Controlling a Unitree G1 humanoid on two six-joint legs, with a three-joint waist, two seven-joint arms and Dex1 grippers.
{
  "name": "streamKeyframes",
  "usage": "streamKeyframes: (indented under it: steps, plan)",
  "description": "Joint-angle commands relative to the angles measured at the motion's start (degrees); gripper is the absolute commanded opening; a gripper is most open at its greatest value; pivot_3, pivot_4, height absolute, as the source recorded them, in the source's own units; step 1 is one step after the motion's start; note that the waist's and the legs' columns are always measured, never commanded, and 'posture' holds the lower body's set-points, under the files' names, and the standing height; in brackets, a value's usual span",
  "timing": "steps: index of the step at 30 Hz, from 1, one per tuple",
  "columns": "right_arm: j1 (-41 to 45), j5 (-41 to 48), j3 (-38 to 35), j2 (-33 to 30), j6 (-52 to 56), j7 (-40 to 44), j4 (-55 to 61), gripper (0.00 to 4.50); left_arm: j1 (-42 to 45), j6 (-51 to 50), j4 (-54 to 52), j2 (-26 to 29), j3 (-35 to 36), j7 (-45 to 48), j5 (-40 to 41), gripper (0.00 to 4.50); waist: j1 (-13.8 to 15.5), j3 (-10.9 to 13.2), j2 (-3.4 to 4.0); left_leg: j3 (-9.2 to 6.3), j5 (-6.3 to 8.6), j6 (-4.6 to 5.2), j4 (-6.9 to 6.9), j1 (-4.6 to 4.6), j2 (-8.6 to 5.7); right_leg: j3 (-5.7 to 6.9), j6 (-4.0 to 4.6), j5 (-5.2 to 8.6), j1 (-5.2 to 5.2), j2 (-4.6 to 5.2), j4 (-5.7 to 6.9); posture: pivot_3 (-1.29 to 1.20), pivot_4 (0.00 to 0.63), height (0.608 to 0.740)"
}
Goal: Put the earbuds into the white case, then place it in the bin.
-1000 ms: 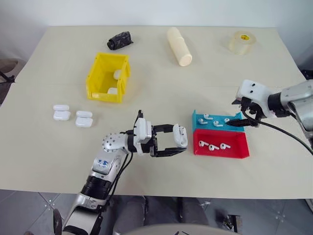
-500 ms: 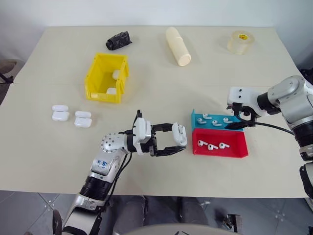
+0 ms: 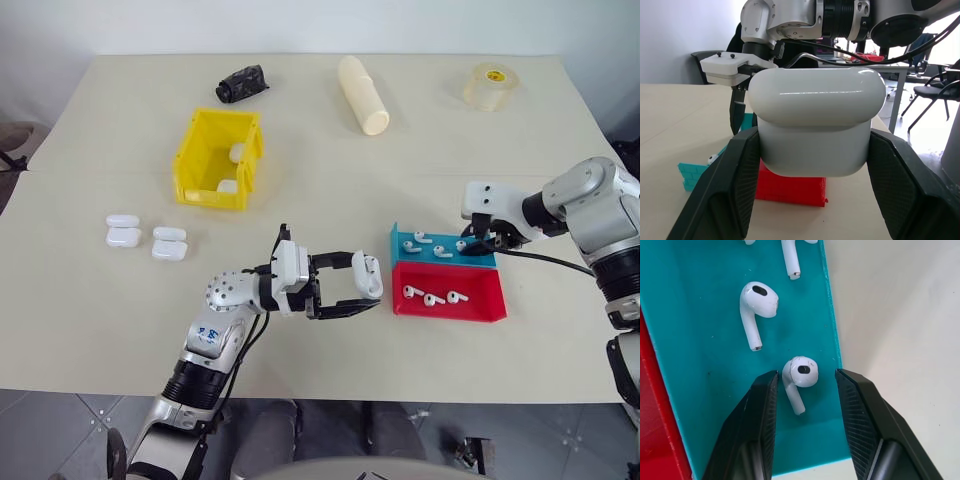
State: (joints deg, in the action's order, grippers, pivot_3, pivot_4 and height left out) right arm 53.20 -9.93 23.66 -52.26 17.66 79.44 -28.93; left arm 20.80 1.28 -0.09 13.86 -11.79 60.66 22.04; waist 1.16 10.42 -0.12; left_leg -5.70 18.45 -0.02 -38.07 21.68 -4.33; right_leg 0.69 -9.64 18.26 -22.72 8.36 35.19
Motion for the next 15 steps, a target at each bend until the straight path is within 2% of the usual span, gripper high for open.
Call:
streamKeyframes:
  steps: [1, 5, 8, 10, 11, 15]
  plan:
    - [-1.2, -0.2, -1.5, 0.2, 0.4, 0.2, 1.2, 1.83, 0.0, 0.2, -2.9, 0.0, 0.1, 0.0, 0.8, 2.8, 0.0, 0.0, 0.0, 0.0, 0.0, 0.0, -0.01, 0.0, 0.0, 0.0, 0.0, 0.0, 0.0, 0.0, 0.01, 0.0, 0.15, 0.74]
    - [-1.8, -0.4, -1.8, 0.2, 0.8, 0.5, 1.8, 1.83, 0.0, 0.1, -3.0, 0.1, 0.1, 0.0, 0.8, 2.8, 0.0, 0.0, 0.0, 0.0, 0.0, 0.0, -0.03, 0.0, -0.01, 0.0, 0.0, 0.0, 0.01, 0.0, 0.02, 0.0, 0.15, 0.74]
    - [-2.2, -0.3, -2.1, 0.4, 1.1, 0.8, 2.3, 1.22, 0.0, 0.0, -3.1, 0.2, 0.2, -0.1, 0.9, 2.8, 0.0, 0.0, 0.0, 0.0, 0.0, 0.0, -0.03, 0.0, 0.0, 0.0, 0.0, 0.0, 0.01, 0.0, 0.04, 0.0, 0.15, 0.74]
    - [-2.5, -0.1, -2.3, 0.6, 1.5, 0.8, 2.9, 0.62, 0.0, 0.0, -3.1, 0.3, 0.2, -0.1, 0.9, 2.8, 0.0, 0.0, 0.0, 0.0, 0.0, 0.0, -0.05, 0.0, 0.0, -0.01, 0.0, 0.0, 0.01, 0.0, 0.05, 0.0, 0.15, 0.74]
    - [-2.7, -0.1, -2.6, 0.7, 1.5, 0.5, 3.2, 0.51, 0.0, -0.1, -3.1, 0.3, 0.2, -0.1, 0.9, 2.8, 0.0, 0.0, 0.0, 0.0, 0.0, 0.0, -0.07, -0.01, 0.0, -0.01, 0.0, 0.0, 0.02, 0.0, 0.07, 0.0, 0.15, 0.74]
    - [-3.4, 0.2, -3.5, 0.8, 2.0, -0.3, 4.1, 0.51, 0.1, -0.1, -3.0, 0.4, 0.3, 0.1, 0.9, 2.8, 0.0, 0.0, 0.0, 0.0, 0.0, 0.0, -0.09, -0.01, 0.0, -0.01, 0.0, 0.0, 0.02, 0.0, 0.12, 0.0, 0.15, 0.74]
